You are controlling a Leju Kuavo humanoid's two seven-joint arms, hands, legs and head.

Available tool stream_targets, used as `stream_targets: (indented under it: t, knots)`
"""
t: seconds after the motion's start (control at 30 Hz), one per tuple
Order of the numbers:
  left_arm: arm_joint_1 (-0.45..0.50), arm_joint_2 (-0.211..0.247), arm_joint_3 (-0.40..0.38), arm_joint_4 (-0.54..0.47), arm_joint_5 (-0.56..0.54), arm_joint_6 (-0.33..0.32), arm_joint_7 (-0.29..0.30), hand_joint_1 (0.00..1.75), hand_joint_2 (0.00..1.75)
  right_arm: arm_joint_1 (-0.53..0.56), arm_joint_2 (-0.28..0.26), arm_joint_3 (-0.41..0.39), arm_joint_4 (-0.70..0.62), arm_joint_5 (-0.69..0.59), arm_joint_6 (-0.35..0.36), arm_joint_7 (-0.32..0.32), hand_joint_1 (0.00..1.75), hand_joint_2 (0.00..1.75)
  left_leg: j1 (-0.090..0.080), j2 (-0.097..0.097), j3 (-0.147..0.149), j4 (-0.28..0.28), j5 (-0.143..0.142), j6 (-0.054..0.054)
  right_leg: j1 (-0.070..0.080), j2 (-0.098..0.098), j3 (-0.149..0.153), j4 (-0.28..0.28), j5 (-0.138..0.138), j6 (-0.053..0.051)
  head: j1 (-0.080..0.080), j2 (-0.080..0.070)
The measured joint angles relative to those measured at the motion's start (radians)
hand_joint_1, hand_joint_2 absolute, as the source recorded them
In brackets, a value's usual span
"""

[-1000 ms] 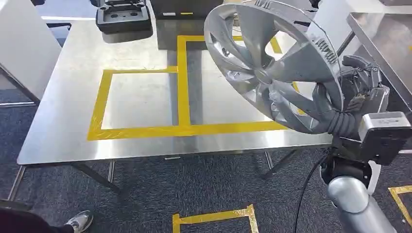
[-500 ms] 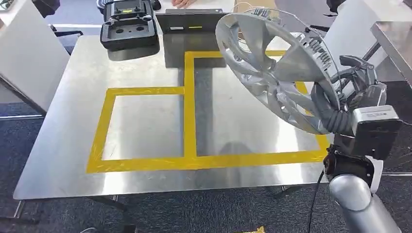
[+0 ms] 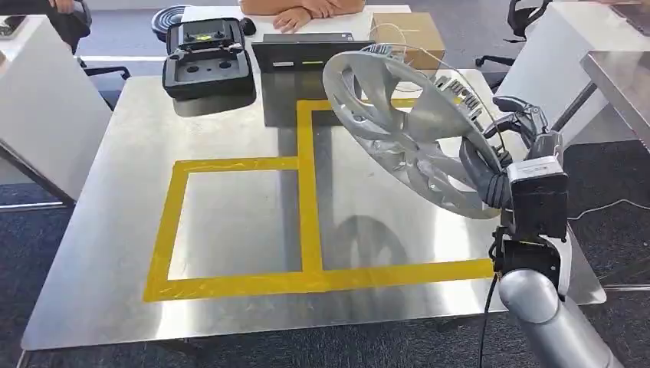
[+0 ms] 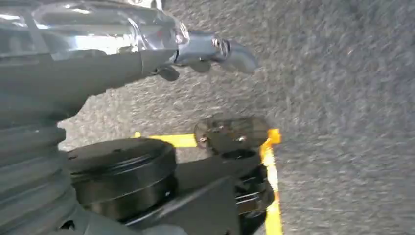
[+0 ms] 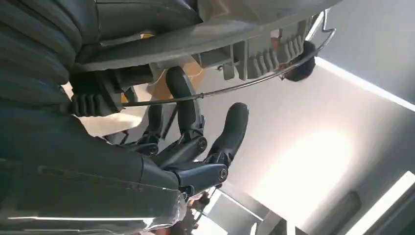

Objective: Take the parts from the cabinet and place them on the table.

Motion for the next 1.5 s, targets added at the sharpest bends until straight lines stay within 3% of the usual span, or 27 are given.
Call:
stream_targets:
  t: [0.03, 0.07, 0.17, 0.2, 0.23, 0.27, 0.33, 0.37, 0.47, 0.53, 0.6, 0.67, 0.7, 0.73, 0.77, 0.83, 0.87, 0.93, 1.0, 1.1, 1.13, 1.23, 1.27, 1.5]
  knots:
    - [-0.004, 0.0, 0.0, 0.0, 0.0, 0.001, -0.003, 0.0, 1.75, -0.007, 0.001, 0.003, 0.0, 0.002, 0.002, 0.0, 1.75, 1.75, 0.004, -0.002, 0.001, -0.003, 0.001, 0.006, -0.002, 0.0, 0.0, 0.015, -0.013, 0.006, 0.002, 0.0]
    - [-0.006, -0.001, -0.001, 0.0, 0.0, 0.002, -0.004, 0.0, 1.75, -0.014, 0.0, 0.006, 0.0, 0.004, 0.003, 0.0, 1.75, 1.75, 0.005, -0.001, 0.001, -0.003, 0.0, 0.012, -0.003, 0.0, -0.025, 0.067, -0.046, 0.011, 0.008, 0.0]
    - [-0.004, -0.004, -0.008, 0.0, 0.002, 0.006, -0.006, 0.0, 1.75, -0.017, 0.002, 0.017, 0.003, 0.013, 0.006, 0.0, 1.75, 1.75, 0.004, 0.0, 0.0, -0.002, -0.001, 0.016, -0.003, 0.0, -0.145, 0.303, -0.147, 0.019, 0.027, 0.0]
    - [-0.003, -0.006, -0.008, 0.0, 0.003, 0.006, -0.006, 0.0, 1.75, -0.017, 0.002, 0.02, 0.005, 0.013, 0.008, 0.0, 1.75, 1.75, 0.004, 0.0, 0.0, -0.002, -0.002, 0.017, -0.003, 0.001, -0.166, 0.334, -0.144, 0.02, 0.029, 0.0]
    - [-0.003, -0.006, -0.008, 0.0, 0.005, 0.006, -0.006, 0.0, 1.75, -0.017, 0.003, 0.024, 0.009, 0.013, 0.01, 0.002, 1.75, 1.75, 0.004, 0.0, 0.002, -0.001, -0.003, 0.016, -0.003, 0.0, -0.165, 0.316, -0.114, 0.018, 0.032, 0.0]
    - [-0.003, -0.008, -0.008, 0.0, 0.005, 0.006, -0.007, 0.0, 1.75, -0.019, 0.005, 0.026, 0.012, 0.014, 0.011, 0.002, 1.75, 1.75, 0.005, 0.0, 0.005, -0.001, -0.005, 0.015, -0.003, 0.0, -0.149, 0.263, -0.067, 0.015, 0.034, 0.0]
    - [-0.004, -0.01, -0.008, 0.0, 0.005, 0.006, -0.009, 0.0, 1.75, -0.024, 0.006, 0.031, 0.014, 0.014, 0.011, 0.002, 1.75, 1.75, 0.005, 0.001, 0.013, -0.001, -0.009, 0.008, -0.003, 0.0, -0.092, 0.087, 0.05, 0.008, 0.04, 0.0]
    - [-0.004, -0.011, -0.008, 0.0, 0.005, 0.006, -0.009, 0.0, 1.75, -0.025, 0.007, 0.032, 0.016, 0.015, 0.011, 0.002, 1.75, 1.75, 0.0, 0.003, 0.01, -0.002, -0.01, 0.004, 0.002, 0.004, -0.076, 0.059, 0.049, 0.006, 0.039, 0.0]
    - [-0.003, -0.012, -0.008, 0.0, 0.005, 0.006, -0.009, 0.0, 1.75, -0.028, 0.007, 0.04, 0.018, 0.015, 0.012, 0.002, 1.75, 1.75, 0.0, 0.009, 0.0, 0.0, -0.006, -0.011, 0.007, 0.002, -0.08, 0.041, 0.038, -0.011, 0.043, 0.0]
    - [-0.004, -0.012, -0.009, 0.0, 0.005, 0.006, -0.009, 0.0, 1.75, -0.027, 0.008, 0.045, 0.02, 0.016, 0.012, 0.002, 1.75, 1.75, 0.003, 0.008, -0.002, 0.007, -0.02, -0.025, 0.001, -0.001, -0.076, 0.029, 0.045, -0.021, 0.037, 0.0]
    - [-0.005, -0.012, -0.009, 0.0, 0.005, 0.006, -0.009, 0.0, 1.75, -0.029, 0.008, 0.045, 0.02, 0.017, 0.013, 0.002, 1.75, 1.75, 0.003, -0.004, -0.042, 0.095, -0.077, -0.026, 0.005, -0.001, -0.076, 0.029, 0.045, -0.03, 0.022, 0.0]
    - [-0.003, -0.012, -0.009, 0.0, 0.005, 0.006, -0.009, 0.0, 1.75, -0.028, 0.01, 0.047, 0.021, 0.017, 0.013, 0.002, 1.75, 1.75, 0.002, -0.011, -0.124, 0.26, -0.142, -0.024, 0.012, -0.002, -0.076, 0.03, 0.042, -0.036, 0.005, 0.0]
    - [-0.002, -0.012, -0.009, 0.0, 0.005, 0.006, -0.009, 0.0, 1.75, -0.028, 0.011, 0.047, 0.024, 0.017, 0.013, 0.002, 1.75, 1.75, 0.001, -0.011, -0.15, 0.303, -0.147, -0.023, 0.017, -0.002, -0.076, 0.032, 0.041, -0.038, -0.001, 0.0]
    - [-0.002, -0.012, -0.009, 0.0, 0.005, 0.006, -0.009, 0.0, 1.75, -0.028, 0.011, 0.048, 0.026, 0.019, 0.015, 0.003, 1.75, 1.75, 0.0, -0.01, -0.153, 0.298, -0.129, -0.019, 0.021, -0.002, -0.075, 0.035, 0.039, -0.041, -0.005, 0.0]
    - [-0.002, -0.012, -0.009, 0.0, 0.006, 0.006, -0.009, 0.0, 1.75, -0.029, 0.013, 0.048, 0.027, 0.025, 0.019, 0.008, 1.75, 1.75, -0.003, -0.01, -0.137, 0.257, -0.09, -0.013, 0.025, -0.002, -0.074, 0.037, 0.036, -0.043, -0.008, 0.0]
    - [-0.002, -0.012, -0.009, 0.0, 0.008, 0.004, -0.009, 0.0, 1.75, -0.033, 0.014, 0.052, 0.027, 0.035, 0.032, 0.03, 1.75, 1.75, -0.011, -0.011, -0.066, 0.106, 0.004, 0.007, 0.031, 0.0, -0.066, 0.041, 0.028, -0.044, -0.014, 0.0]
    - [-0.003, -0.011, -0.009, 0.0, 0.011, 0.003, -0.009, 0.0, 1.75, -0.037, 0.015, 0.056, 0.029, 0.05, 0.04, 0.053, 1.75, 1.75, -0.016, -0.011, -0.042, 0.062, 0.007, 0.025, 0.03, 0.0, -0.066, 0.042, 0.023, -0.043, -0.012, 0.0]
    - [-0.003, -0.012, -0.009, 0.0, 0.011, 0.002, -0.01, 0.0, 1.75, -0.054, 0.015, 0.063, 0.035, 0.124, 0.061, 0.127, 1.75, 1.75, -0.018, -0.01, -0.028, 0.033, -0.001, 0.018, 0.032, 0.002, -0.076, 0.05, 0.021, -0.034, -0.014, 0.0]
    - [-0.001, -0.013, -0.009, 0.0, 0.011, 0.0, -0.007, 0.0, 1.75, -0.073, 0.013, 0.075, 0.045, 0.311, 0.108, 0.227, 1.75, 1.75, -0.019, -0.011, -0.028, 0.024, -0.007, 0.009, 0.03, 0.0, -0.079, 0.056, 0.016, -0.032, -0.011, 0.0]
    - [-0.001, -0.019, -0.011, 0.0, 0.003, -0.004, 0.002, 0.0, 1.75, -0.126, 0.005, 0.107, 0.061, 0.558, 0.245, 0.314, 1.75, 1.75, -0.024, -0.009, -0.029, 0.024, -0.007, 0.011, 0.026, -0.001, -0.078, 0.054, 0.016, -0.032, -0.006, 0.0]
    - [-0.003, -0.021, -0.013, 0.0, -0.002, -0.006, 0.008, 0.0, 1.75, -0.164, 0.004, 0.126, 0.078, 0.626, 0.327, 0.335, 1.75, 1.75, -0.025, -0.004, -0.028, 0.024, -0.008, 0.012, 0.025, 0.002, -0.079, 0.053, 0.016, -0.032, -0.004, 0.0]
    - [-0.014, -0.027, -0.018, 0.0, -0.015, -0.014, 0.014, 0.0, 1.75, -0.265, 0.004, 0.193, 0.159, 0.723, 0.512, 0.352, 1.75, 1.75, -0.025, 0.005, -0.027, 0.024, -0.01, 0.015, 0.025, 0.007, -0.078, 0.049, 0.019, -0.028, -0.003, 0.0]
    - [-0.018, -0.029, -0.021, 0.0, -0.021, -0.015, 0.014, 0.0, 1.75, -0.29, 0.004, 0.213, 0.189, 0.735, 0.533, 0.349, 1.75, 1.75, -0.025, 0.006, -0.028, 0.024, -0.01, 0.017, 0.025, 0.007, -0.077, 0.048, 0.019, -0.027, -0.003, 0.0]
    - [-0.022, -0.039, -0.039, 0.0, -0.037, -0.02, 0.02, 0.0, 1.75, -0.384, 0.009, 0.343, 0.442, 0.76, 0.557, 0.313, 1.75, 1.75, -0.025, 0.006, -0.026, 0.024, -0.008, 0.019, 0.025, 0.007, -0.075, 0.045, 0.023, -0.021, -0.001, 0.0]
